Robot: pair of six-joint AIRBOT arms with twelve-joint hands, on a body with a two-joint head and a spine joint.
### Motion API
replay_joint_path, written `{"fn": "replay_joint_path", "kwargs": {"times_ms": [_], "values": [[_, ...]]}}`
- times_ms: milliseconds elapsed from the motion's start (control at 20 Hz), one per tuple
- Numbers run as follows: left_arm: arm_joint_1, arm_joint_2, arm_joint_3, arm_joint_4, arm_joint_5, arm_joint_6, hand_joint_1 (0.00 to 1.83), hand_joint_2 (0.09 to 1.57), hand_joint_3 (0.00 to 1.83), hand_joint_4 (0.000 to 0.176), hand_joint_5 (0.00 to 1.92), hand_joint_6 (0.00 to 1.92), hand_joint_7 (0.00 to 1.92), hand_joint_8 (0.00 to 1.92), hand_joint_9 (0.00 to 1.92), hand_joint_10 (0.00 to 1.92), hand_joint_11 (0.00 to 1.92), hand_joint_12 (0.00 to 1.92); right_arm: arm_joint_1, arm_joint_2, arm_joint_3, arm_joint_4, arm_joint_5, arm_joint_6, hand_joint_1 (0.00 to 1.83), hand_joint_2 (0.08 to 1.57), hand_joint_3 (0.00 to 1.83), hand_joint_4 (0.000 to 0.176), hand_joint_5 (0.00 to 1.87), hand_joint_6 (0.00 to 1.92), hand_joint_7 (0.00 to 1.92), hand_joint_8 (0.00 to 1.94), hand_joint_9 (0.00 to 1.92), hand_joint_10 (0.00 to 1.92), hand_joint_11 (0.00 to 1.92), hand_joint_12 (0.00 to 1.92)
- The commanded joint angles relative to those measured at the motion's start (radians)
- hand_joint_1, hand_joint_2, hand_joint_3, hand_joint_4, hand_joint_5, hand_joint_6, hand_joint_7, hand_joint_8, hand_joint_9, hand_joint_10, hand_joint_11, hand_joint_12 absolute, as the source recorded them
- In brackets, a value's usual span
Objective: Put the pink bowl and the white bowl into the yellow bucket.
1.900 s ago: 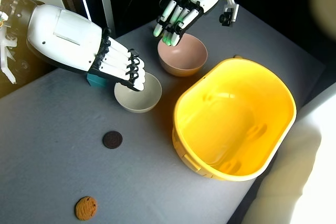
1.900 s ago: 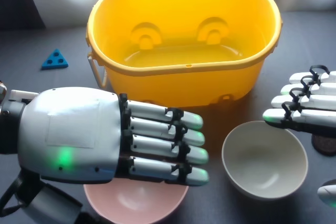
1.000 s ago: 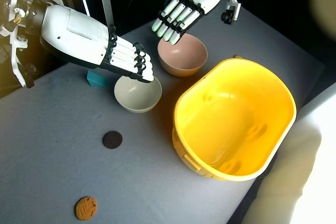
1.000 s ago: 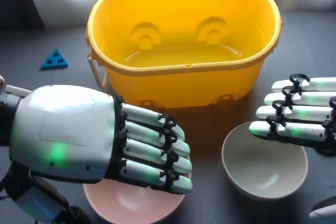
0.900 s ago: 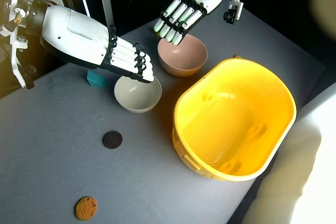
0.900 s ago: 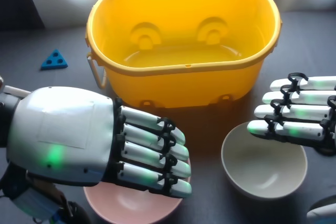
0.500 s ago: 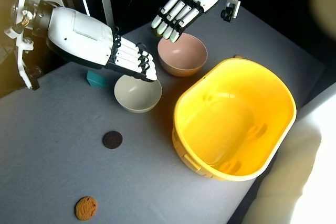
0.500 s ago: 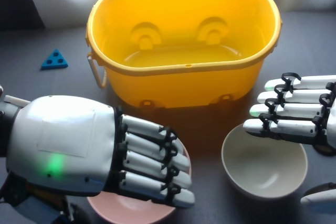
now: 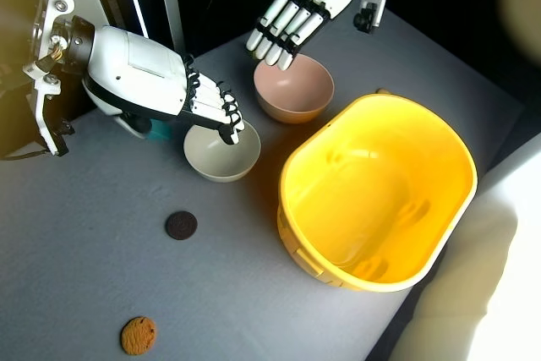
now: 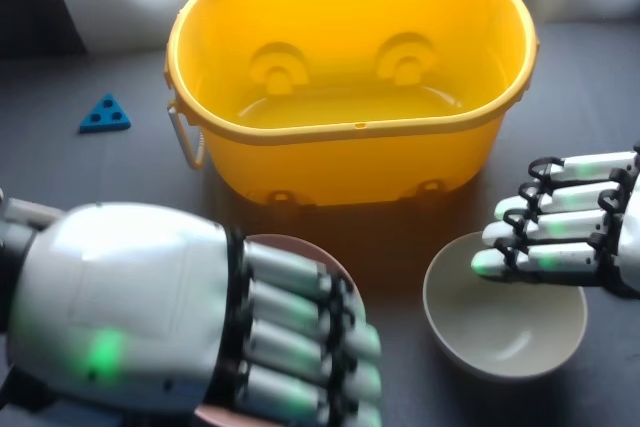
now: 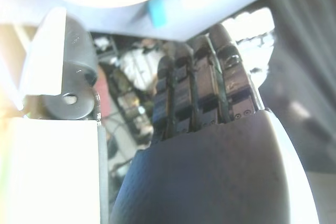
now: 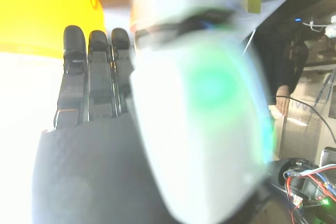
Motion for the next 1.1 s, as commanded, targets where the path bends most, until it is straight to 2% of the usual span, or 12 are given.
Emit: {"fn": "replay_joint_path", "kwargs": {"times_ms": [0, 50, 150, 250, 400, 500, 650, 700, 750, 850, 1050], "values": [[0.0, 0.014, 0.003, -0.046, -0.042, 0.0, 1.39, 1.05, 0.0, 0.0, 0.25, 0.01, 0.29, 0.01, 0.23, 0.02, 0.0, 0.81, 0.012, 0.005, 0.0, 0.002, 0.054, 0.004, 1.48, 0.94, 0.0, 0.0, 0.18, 0.01, 0.19, 0.01, 0.2, 0.01, 0.0, 0.79], [0.006, 0.015, 0.006, -0.047, -0.047, -0.008, 1.4, 1.09, 0.01, 0.0, 0.2, 0.01, 0.25, 0.01, 0.2, 0.01, 0.0, 0.73, 0.011, 0.004, 0.001, -0.029, 0.052, 0.025, 1.47, 0.93, 0.0, 0.0, 0.17, 0.0, 0.21, 0.01, 0.21, 0.01, 0.0, 0.8], [0.003, 0.015, 0.017, -0.065, -0.059, -0.018, 1.39, 1.09, 0.01, 0.0, 0.22, 0.01, 0.28, 0.01, 0.21, 0.01, 0.0, 0.72, 0.01, -0.001, 0.006, -0.056, 0.052, 0.057, 1.48, 0.94, 0.0, 0.0, 0.17, 0.0, 0.21, 0.01, 0.2, 0.01, 0.0, 0.8], [0.003, 0.014, 0.026, -0.071, -0.072, -0.026, 1.39, 1.06, 0.0, 0.0, 0.24, 0.01, 0.3, 0.01, 0.26, 0.02, 0.0, 0.83, 0.01, -0.004, 0.011, -0.056, 0.05, 0.067, 1.5, 0.93, 0.0, 0.0, 0.17, 0.0, 0.21, 0.0, 0.2, 0.01, 0.0, 0.79], [0.006, 0.014, 0.048, -0.07, -0.076, -0.036, 1.4, 1.03, 0.0, 0.0, 0.27, 0.01, 0.32, 0.01, 0.28, 0.02, 0.0, 0.84, 0.006, -0.014, 0.016, -0.064, 0.04, 0.068, 1.48, 0.94, 0.0, 0.0, 0.18, 0.0, 0.21, 0.0, 0.21, 0.0, 0.0, 0.84], [0.007, 0.013, 0.068, -0.07, -0.082, -0.041, 1.39, 1.04, 0.0, 0.0, 0.27, 0.01, 0.32, 0.01, 0.29, 0.02, 0.0, 0.84, 0.003, -0.036, 0.032, -0.064, 0.032, 0.069, 1.48, 0.95, 0.0, 0.0, 0.17, 0.0, 0.2, 0.0, 0.19, 0.0, 0.0, 0.76], [0.009, 0.009, 0.078, -0.07, -0.091, -0.047, 1.4, 1.04, 0.0, 0.0, 0.24, 0.0, 0.3, 0.0, 0.28, 0.01, 0.0, 0.82, 0.003, -0.057, 0.05, -0.071, 0.028, 0.071, 1.48, 0.94, 0.0, 0.0, 0.18, 0.0, 0.21, 0.0, 0.2, 0.01, 0.0, 0.76], [0.009, 0.009, 0.078, -0.07, -0.092, -0.047, 1.38, 1.03, 0.0, 0.0, 0.26, 0.01, 0.31, 0.01, 0.3, 0.01, 0.0, 0.87, 0.002, -0.059, 0.05, -0.081, 0.028, 0.075, 1.49, 0.94, 0.0, 0.0, 0.19, 0.0, 0.22, 0.0, 0.21, 0.01, 0.0, 0.77], [0.009, 0.009, 0.076, -0.071, -0.092, -0.047, 1.38, 1.05, 0.0, 0.0, 0.25, 0.0, 0.29, 0.0, 0.26, 0.01, 0.0, 0.79, 0.002, -0.061, 0.05, -0.109, 0.028, 0.102, 1.49, 0.94, 0.0, 0.0, 0.19, 0.0, 0.22, 0.0, 0.21, 0.01, 0.0, 0.78], [0.009, 0.008, 0.071, -0.073, -0.091, -0.047, 1.39, 1.04, 0.0, 0.0, 0.28, 0.01, 0.32, 0.01, 0.29, 0.02, 0.0, 0.85, 0.001, -0.066, 0.05, -0.166, 0.028, 0.145, 1.46, 0.95, 0.0, 0.0, 0.23, 0.01, 0.25, 0.01, 0.22, 0.01, 0.0, 0.82], [0.03, -0.005, 0.081, -0.077, -0.076, -0.034, 1.41, 1.05, 0.0, 0.0, 0.31, 0.01, 0.35, 0.01, 0.31, 0.02, 0.0, 0.84, -0.002, -0.072, 0.05, -0.185, 0.028, 0.158, 1.45, 0.97, 0.0, 0.0, 0.32, 0.02, 0.31, 0.01, 0.28, 0.01, 0.0, 0.89]]}}
